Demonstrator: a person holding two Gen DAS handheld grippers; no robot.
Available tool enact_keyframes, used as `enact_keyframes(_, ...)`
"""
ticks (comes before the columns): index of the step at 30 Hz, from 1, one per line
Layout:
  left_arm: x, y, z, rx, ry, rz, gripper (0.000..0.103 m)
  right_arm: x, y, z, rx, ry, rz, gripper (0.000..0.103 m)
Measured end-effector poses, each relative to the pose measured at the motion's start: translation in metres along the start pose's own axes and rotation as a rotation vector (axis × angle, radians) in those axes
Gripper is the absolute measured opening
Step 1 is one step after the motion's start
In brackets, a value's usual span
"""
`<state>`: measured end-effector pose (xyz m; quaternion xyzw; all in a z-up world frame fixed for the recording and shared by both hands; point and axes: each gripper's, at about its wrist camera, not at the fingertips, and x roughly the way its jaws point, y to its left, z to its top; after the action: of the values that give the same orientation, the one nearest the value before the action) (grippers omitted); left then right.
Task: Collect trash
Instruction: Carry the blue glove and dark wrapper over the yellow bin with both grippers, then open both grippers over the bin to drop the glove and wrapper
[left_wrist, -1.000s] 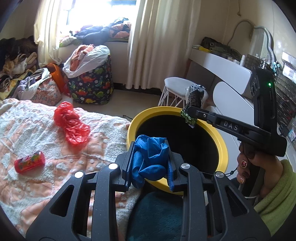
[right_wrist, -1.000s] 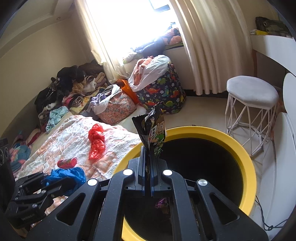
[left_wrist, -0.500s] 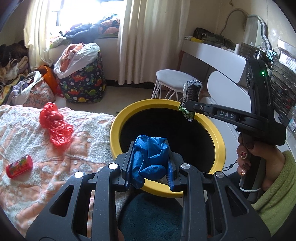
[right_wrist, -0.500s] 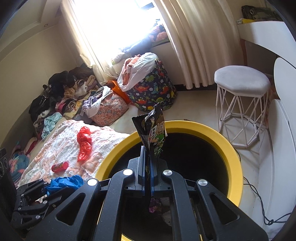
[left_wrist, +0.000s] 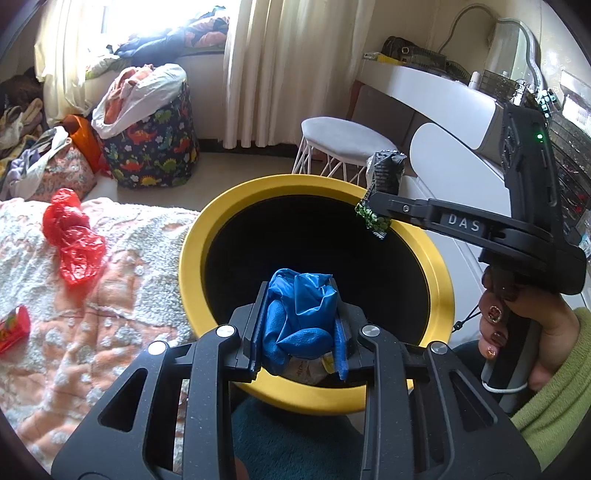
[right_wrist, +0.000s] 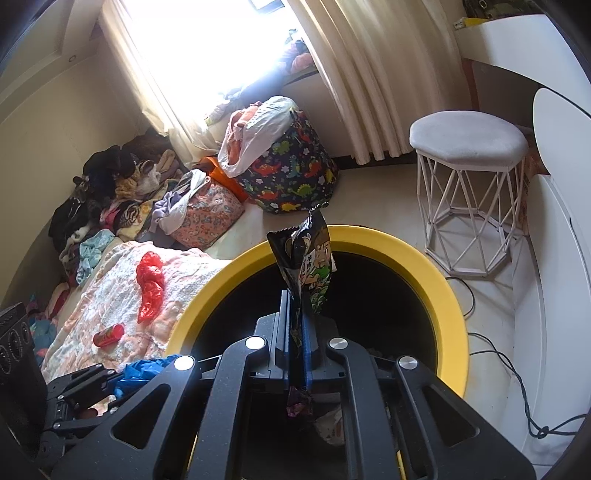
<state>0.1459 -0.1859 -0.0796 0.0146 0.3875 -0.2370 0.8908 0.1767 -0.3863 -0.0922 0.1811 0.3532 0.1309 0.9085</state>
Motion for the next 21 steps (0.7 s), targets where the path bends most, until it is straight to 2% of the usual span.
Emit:
enact_keyframes(6,0.012,-0.002,-0.001,0.004,0.022,0.004,0.024,0.003,-0.005,-0.001,0.02,0.008,-0.007,0.009)
enact_keyframes(12,0.021,-0.001,0.002,-0.01,0.03,0.004,0.026,0.005,-0.003,-0.001,0.001,0.01,-0.034,0.023)
enact_keyframes(14,0.021,0.0,0.002,-0.012,0.023,0.005,0.036,0.004,-0.004,-0.001,0.01,0.005,-0.035,0.031)
enact_keyframes(15,0.021,0.0,0.002,-0.012,0.02,0.008,0.039,0.003,-0.005,-0.002,0.008,0.003,-0.039,0.031)
enact_keyframes(17,0.018,0.0,0.002,-0.016,0.005,0.013,0.058,0.003,-0.005,-0.002,0.008,-0.001,-0.042,0.033)
enact_keyframes(18,0.017,0.001,0.003,-0.019,-0.003,0.012,0.061,0.004,-0.005,-0.002,0.012,-0.002,-0.041,0.034)
enact_keyframes(20,0.013,0.003,0.004,-0.027,-0.019,0.021,0.084,0.004,-0.005,-0.002,0.013,-0.005,-0.043,0.035)
enact_keyframes(21,0.011,0.003,0.004,-0.029,-0.027,0.026,0.088,0.004,-0.005,-0.002,0.011,-0.006,-0.044,0.036)
